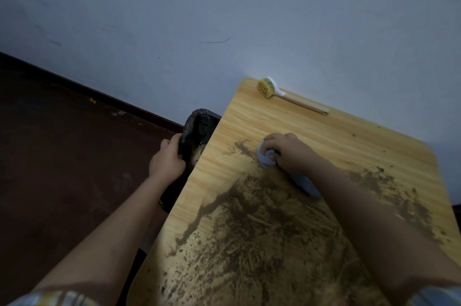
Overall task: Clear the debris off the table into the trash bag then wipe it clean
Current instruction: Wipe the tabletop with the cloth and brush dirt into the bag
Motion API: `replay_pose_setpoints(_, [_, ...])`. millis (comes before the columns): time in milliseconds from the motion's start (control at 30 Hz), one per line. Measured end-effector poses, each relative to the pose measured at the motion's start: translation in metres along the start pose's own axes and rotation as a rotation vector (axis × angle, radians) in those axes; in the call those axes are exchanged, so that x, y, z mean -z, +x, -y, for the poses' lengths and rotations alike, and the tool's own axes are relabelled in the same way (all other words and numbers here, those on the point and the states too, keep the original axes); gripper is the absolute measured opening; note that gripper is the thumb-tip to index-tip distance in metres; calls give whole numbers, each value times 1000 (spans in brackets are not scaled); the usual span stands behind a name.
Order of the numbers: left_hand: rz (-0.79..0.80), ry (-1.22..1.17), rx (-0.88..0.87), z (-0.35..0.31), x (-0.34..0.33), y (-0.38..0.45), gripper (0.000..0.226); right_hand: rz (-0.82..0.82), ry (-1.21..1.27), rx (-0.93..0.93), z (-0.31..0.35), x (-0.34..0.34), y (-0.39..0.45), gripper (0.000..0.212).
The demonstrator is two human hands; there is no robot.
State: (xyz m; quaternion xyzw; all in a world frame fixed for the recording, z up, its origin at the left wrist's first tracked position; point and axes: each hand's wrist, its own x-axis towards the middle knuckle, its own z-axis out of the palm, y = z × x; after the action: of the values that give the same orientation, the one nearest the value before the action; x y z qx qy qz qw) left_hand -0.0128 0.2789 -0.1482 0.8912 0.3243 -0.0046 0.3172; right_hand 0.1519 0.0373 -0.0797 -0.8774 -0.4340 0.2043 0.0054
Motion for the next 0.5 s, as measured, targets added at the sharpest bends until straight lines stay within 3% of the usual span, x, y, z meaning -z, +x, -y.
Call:
replay_pose_setpoints(300, [-5, 27, -23, 1, 0, 2, 63, -70, 6, 18, 10, 6, 2, 25])
replay_pose_setpoints(500, [2, 15, -7, 3, 2, 1, 61, -126, 22, 128, 40, 8, 19, 30])
